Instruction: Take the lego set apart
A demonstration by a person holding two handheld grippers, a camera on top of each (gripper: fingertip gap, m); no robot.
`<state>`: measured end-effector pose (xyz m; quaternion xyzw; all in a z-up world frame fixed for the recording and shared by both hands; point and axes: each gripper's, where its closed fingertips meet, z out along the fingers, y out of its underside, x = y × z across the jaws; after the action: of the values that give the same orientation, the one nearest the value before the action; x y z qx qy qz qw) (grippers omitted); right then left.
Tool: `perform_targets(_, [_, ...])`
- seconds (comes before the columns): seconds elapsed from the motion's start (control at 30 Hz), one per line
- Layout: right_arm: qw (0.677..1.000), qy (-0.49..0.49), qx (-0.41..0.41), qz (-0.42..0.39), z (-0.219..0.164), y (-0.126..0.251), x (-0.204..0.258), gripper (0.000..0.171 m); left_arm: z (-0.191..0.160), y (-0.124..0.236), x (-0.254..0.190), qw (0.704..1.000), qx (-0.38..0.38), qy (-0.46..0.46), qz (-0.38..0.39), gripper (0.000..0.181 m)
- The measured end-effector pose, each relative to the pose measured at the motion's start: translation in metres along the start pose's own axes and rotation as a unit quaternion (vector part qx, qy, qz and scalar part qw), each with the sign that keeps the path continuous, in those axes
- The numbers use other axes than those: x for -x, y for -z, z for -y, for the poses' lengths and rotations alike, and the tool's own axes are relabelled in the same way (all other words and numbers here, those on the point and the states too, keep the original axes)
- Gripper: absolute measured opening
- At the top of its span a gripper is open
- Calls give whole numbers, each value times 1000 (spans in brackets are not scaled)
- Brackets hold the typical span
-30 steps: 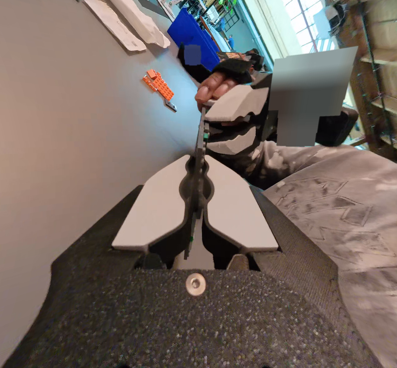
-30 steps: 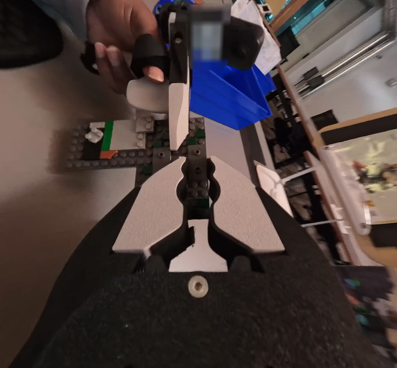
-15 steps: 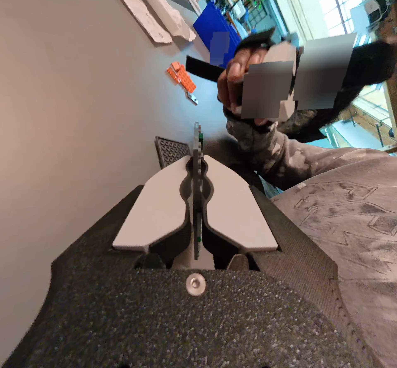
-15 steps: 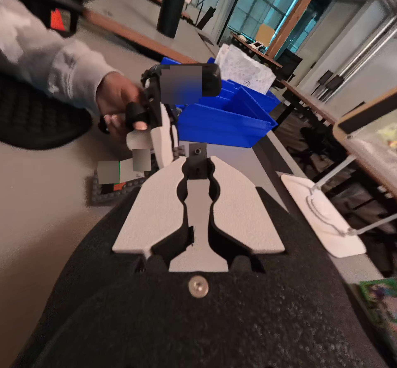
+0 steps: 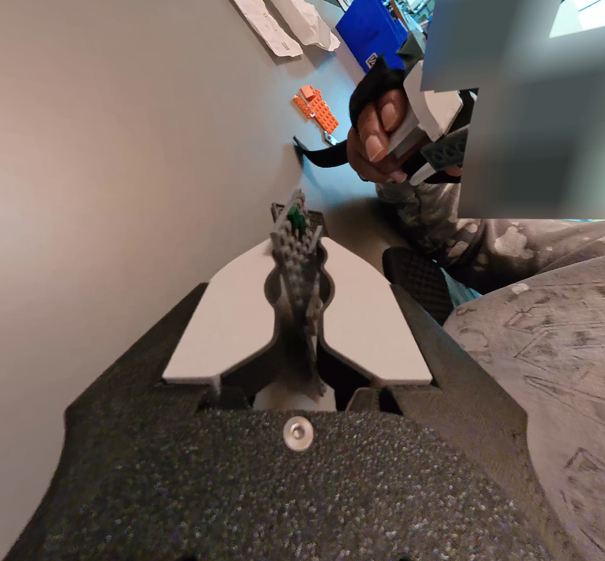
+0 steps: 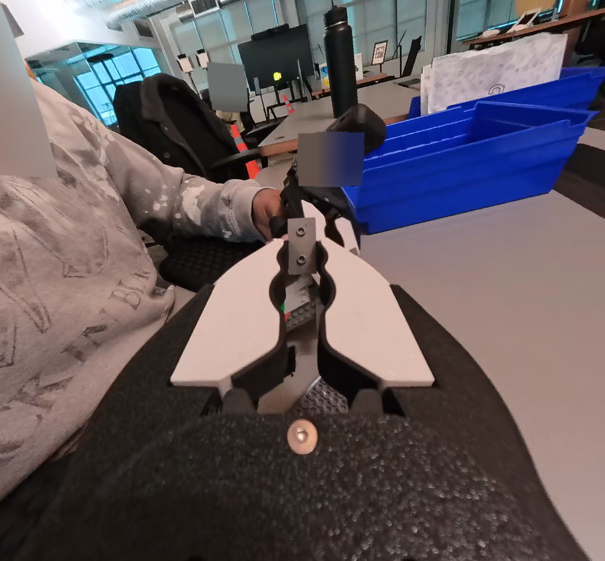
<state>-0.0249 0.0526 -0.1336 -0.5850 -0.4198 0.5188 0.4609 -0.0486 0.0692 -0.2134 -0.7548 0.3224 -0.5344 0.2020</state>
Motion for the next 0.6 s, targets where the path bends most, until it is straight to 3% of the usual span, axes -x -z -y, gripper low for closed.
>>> perform_targets(0.13, [1000,-2,10,4,-6,-6,2,15,10,12,10,997,-25,-49,58,39])
perform_targets(0.37, [1000,1,29,-9,-16,-12,-2,15,24,29,-1,987,-58,-117,93,40])
perform_targets(0.47, [995,53,76,-45,-30,-18,-6,15,25,30,-15,986,-66,-136,75,34])
perform_targets(0.6, [978,139,131,-85,-43,-29,-6,15,15,24,-39,994,-41,-100,-8,26])
